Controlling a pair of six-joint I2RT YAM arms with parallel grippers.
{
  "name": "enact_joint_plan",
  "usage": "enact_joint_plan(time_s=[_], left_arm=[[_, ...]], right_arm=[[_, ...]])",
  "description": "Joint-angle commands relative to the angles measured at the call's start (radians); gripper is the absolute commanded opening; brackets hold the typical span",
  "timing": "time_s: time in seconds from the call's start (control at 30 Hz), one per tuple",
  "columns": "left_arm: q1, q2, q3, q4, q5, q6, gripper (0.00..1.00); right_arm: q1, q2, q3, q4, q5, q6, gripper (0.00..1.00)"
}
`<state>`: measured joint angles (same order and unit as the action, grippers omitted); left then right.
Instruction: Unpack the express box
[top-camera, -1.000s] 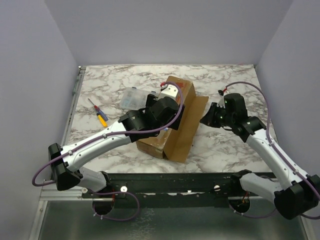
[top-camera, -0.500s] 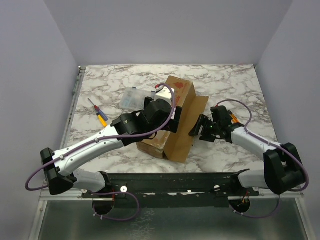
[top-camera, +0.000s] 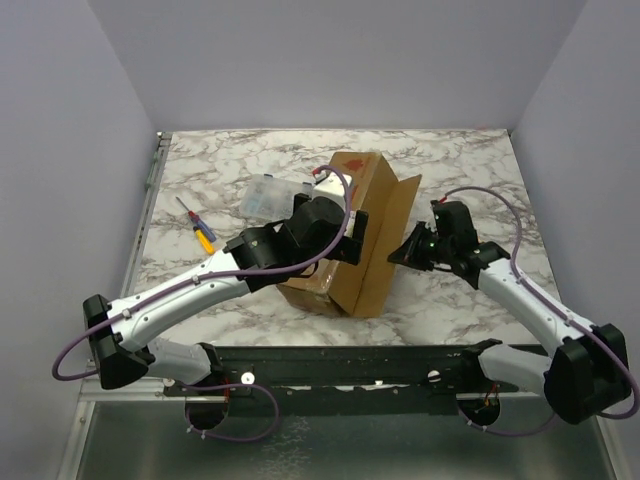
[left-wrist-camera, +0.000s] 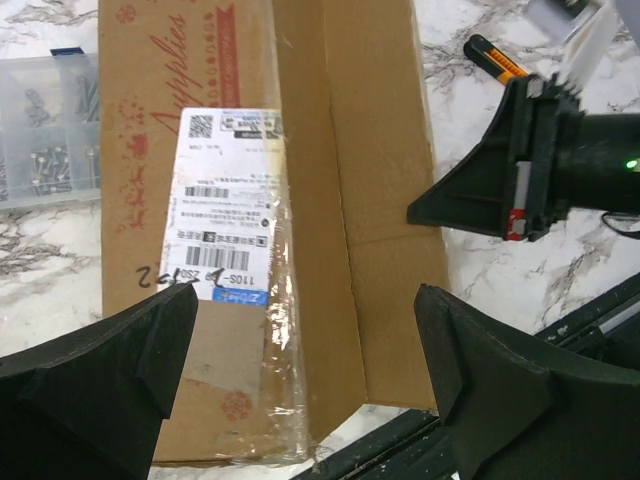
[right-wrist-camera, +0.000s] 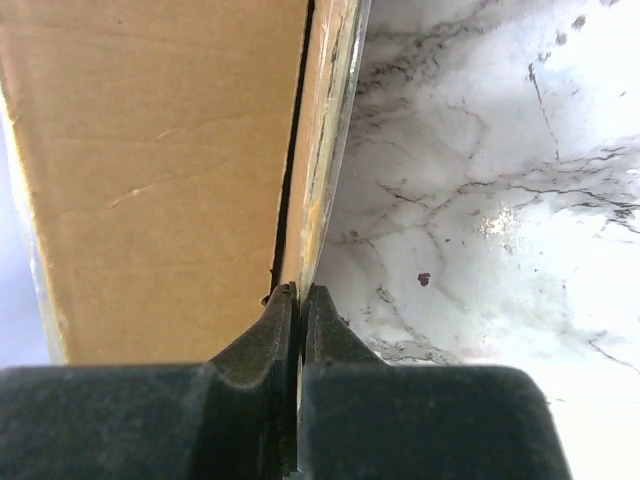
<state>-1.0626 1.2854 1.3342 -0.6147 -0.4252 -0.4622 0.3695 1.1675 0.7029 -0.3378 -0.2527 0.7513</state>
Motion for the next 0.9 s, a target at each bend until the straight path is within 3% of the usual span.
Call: enact_joint_plan(time_s=[0.0,0.3,0.53,0.6,0.87], left_arm=[[-0.004,0.049,0.032,0.035,0.057,0.014,0.99],[-0.003,0.114,0.117,0.046,0.085,0.033,0.99],[-0.013,0.158,0.154,0.041,0.088,0.049,0.99],[-0.051,0.188,0.177,0.027,0.023,0.068,0.99],[-0.21,0.391,0.446,-0.228,-0.456,0.071,0.99]], right_arm=[[0.002,-0.095,0.114,-0.189,0.148,-0.063,0.0],[0.002,-0.25,0.226,-0.236,0.075,-0.102,0.0],[0.001,-0.261,0.376,-0.399,0.115,-0.162,0.0],[0.002,-0.262,0.383,-0.405,0.11,-0.164,0.0],[0.002,-0.248,0.46,-0.473,0.113,-0.121,0.0]])
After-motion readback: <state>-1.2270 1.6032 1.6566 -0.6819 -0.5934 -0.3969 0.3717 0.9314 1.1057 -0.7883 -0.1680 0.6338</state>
